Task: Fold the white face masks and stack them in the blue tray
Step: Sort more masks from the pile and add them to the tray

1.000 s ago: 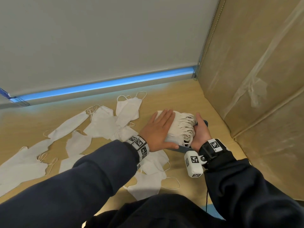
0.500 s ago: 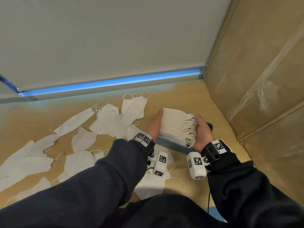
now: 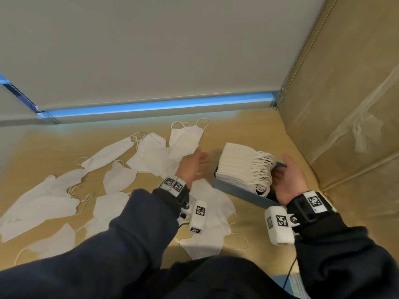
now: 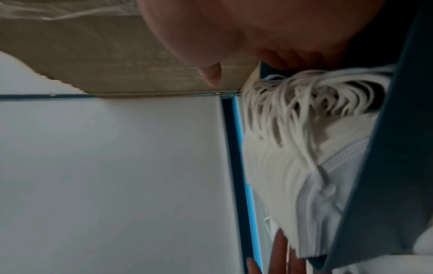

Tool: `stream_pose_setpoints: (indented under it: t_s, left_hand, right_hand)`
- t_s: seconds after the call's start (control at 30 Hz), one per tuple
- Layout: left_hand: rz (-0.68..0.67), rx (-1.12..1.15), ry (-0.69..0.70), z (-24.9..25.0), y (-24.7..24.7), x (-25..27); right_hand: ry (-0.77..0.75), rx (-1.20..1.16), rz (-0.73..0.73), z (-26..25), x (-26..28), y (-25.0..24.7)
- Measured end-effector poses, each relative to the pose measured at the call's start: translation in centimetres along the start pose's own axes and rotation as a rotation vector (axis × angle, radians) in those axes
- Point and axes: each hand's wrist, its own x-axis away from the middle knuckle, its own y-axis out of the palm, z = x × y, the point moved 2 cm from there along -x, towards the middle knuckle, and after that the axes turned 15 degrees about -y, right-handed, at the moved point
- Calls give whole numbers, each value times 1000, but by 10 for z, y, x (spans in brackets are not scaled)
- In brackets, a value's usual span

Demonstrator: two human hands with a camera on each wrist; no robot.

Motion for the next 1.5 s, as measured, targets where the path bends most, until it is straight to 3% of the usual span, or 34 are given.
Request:
stream_pose_setpoints:
  t_s: [0.13,0.23,0.3,0.37,0.5,0.6,0.7,0.77,0.87,1.03,1.1,1.17,1.23,1.3,1.37,1.5]
  left_hand:
    - [83,92,111,-19,-89,28]
    - [238,37,162,-28,-160,47]
    - [334,-108,215,-34,-204,53]
    - [432,-391,237,-41,-242,51]
    - [561,-996,143,-56,-289,39]
    - [548,-1169,98,-72,-303,27]
    - [489,-1210,78,-84,-310,18]
    - [451,-1186,47,-84,-318,16]
    - [429,-1154,55,-79,-336,18]
    - [307,-722,225,-62,-371,36]
    - [291,-693,290,-58,-377,41]
    - [214,-794,281,-61,-368,38]
    - [178,-1054,249,-71,-350,31]
    - [224,-1343,254,-80,-333,25]
    - [270,-1411,263,-82,-323,20]
    - [186,-1342,164,-71,-331,12]
  right_hand:
    - [-316,186,11,-6,18,4]
    - [-499,314,-192,-3,46,34]
    - [-484,318,-350,9,63,64]
    - [-452,381,-473,29,76,98]
    - [-365,607,-667,92,82,156]
    - [-321,822,-738,138,67,188]
    - [-372,1248,-808,174,53,211]
    - [-454,1440,-738,185,48,219]
    - [-517,1521,-632,189,37,225]
    - [-541,1440,-474,188,28,227]
    - [-536,1451,-430,194,29,230]
    - [-533,1493,-391,199,31,235]
    - [-558,1570,-367,199,35,239]
    - [-606,1689,-355,195,37,243]
    - [-634,1715,-339,189,41,245]
    - [-540,1313,-265,172,45,235]
